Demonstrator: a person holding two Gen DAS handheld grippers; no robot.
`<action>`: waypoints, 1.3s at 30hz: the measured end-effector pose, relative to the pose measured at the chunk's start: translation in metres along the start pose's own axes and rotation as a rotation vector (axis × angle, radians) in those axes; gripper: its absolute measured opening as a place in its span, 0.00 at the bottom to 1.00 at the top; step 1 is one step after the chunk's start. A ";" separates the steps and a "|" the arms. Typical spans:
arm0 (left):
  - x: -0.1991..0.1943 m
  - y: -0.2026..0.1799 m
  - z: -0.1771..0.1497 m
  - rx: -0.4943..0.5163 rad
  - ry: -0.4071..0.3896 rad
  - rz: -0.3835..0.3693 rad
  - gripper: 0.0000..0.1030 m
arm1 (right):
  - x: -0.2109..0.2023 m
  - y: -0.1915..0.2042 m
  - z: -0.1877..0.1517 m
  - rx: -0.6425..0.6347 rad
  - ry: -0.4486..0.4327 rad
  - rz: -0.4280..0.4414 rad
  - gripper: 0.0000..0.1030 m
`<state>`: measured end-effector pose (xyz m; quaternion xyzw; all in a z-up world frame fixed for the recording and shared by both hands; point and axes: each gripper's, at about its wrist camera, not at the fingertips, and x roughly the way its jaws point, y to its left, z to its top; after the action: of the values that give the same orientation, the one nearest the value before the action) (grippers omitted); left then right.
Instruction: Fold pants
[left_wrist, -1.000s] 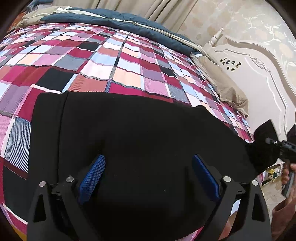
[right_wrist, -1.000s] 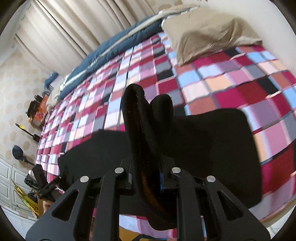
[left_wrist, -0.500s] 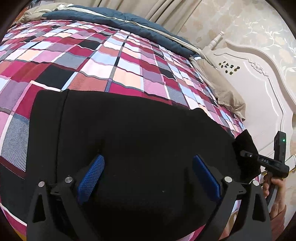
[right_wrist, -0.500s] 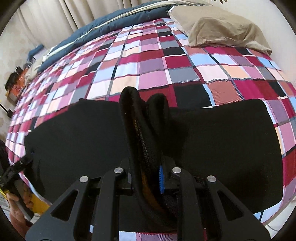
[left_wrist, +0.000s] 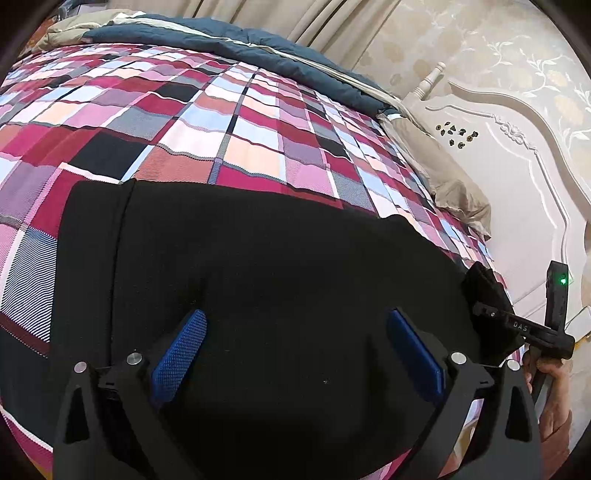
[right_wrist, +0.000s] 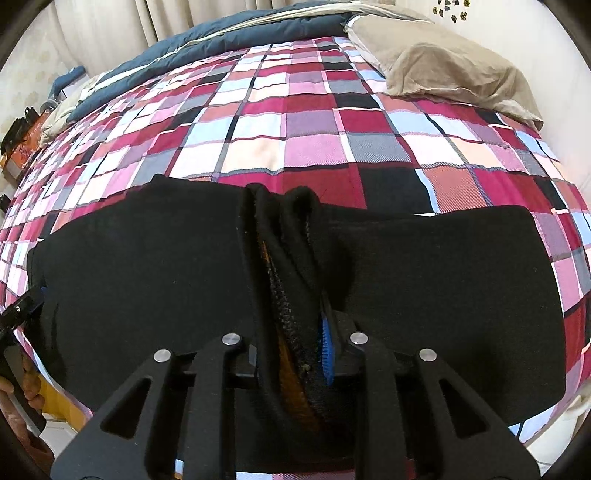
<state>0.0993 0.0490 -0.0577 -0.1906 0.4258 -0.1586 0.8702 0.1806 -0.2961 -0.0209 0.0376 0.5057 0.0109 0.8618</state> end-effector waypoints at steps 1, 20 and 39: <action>0.000 0.000 0.000 0.000 0.000 0.000 0.95 | 0.000 0.001 0.000 -0.002 -0.001 -0.003 0.21; -0.001 0.000 -0.001 -0.004 -0.008 -0.004 0.95 | 0.002 0.024 -0.008 0.000 -0.003 0.091 0.43; -0.002 -0.001 -0.003 -0.005 -0.008 -0.005 0.95 | -0.087 -0.028 -0.024 0.064 -0.180 0.357 0.63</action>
<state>0.0963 0.0486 -0.0578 -0.1945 0.4224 -0.1587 0.8710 0.1170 -0.3280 0.0411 0.1549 0.4118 0.1441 0.8864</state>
